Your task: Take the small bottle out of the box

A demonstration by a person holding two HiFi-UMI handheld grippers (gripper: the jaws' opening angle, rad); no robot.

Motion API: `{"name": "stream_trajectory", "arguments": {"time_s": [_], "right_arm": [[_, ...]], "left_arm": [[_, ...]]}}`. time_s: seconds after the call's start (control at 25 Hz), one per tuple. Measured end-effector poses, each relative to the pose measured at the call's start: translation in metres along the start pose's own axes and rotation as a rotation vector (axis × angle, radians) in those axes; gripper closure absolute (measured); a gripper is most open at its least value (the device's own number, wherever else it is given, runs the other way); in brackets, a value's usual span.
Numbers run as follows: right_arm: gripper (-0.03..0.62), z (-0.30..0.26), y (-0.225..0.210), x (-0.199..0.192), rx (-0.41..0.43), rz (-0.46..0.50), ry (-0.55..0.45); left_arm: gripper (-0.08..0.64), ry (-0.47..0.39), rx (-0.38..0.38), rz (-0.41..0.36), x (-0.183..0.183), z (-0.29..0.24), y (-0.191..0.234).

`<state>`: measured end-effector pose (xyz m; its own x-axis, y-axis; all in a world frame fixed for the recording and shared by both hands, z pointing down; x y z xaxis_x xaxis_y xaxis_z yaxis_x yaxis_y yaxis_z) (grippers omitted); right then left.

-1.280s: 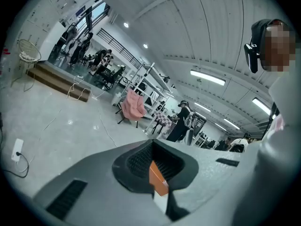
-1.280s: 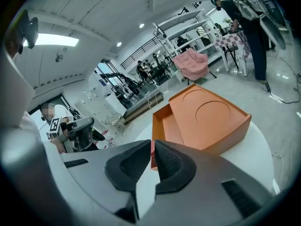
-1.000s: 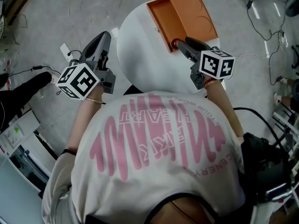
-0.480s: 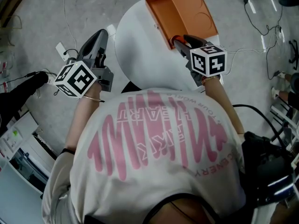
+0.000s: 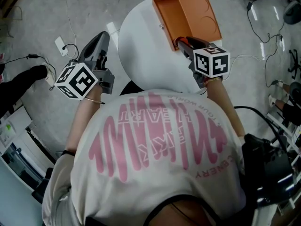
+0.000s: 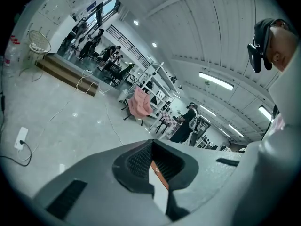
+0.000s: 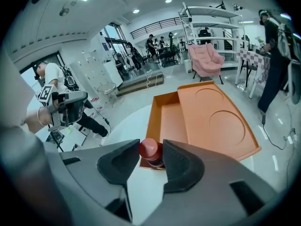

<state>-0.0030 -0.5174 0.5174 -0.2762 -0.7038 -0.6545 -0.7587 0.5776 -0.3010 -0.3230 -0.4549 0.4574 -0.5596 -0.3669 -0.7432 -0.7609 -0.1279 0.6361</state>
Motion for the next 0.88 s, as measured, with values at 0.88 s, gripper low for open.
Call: {"name": "stream_trajectory", "arguments": {"time_s": [0.88], "right_arm": [[0.462, 0.001, -0.001, 0.003, -0.034, -0.017, -0.038]], "left_arm": [[0.552, -0.016, -0.007, -0.007, -0.003, 0.003, -0.010]]}}
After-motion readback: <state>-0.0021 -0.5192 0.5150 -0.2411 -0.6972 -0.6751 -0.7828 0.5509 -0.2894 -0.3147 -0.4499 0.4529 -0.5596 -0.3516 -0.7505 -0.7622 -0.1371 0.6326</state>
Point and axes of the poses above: the fingertips, and each gripper's own axes: z backward along the fingers, y to its left, x out of its top, the point moved 7 cm from there along z, backward along the fingers, and after that the axes turned 8 degrees about -y, right-handed, at the moved point
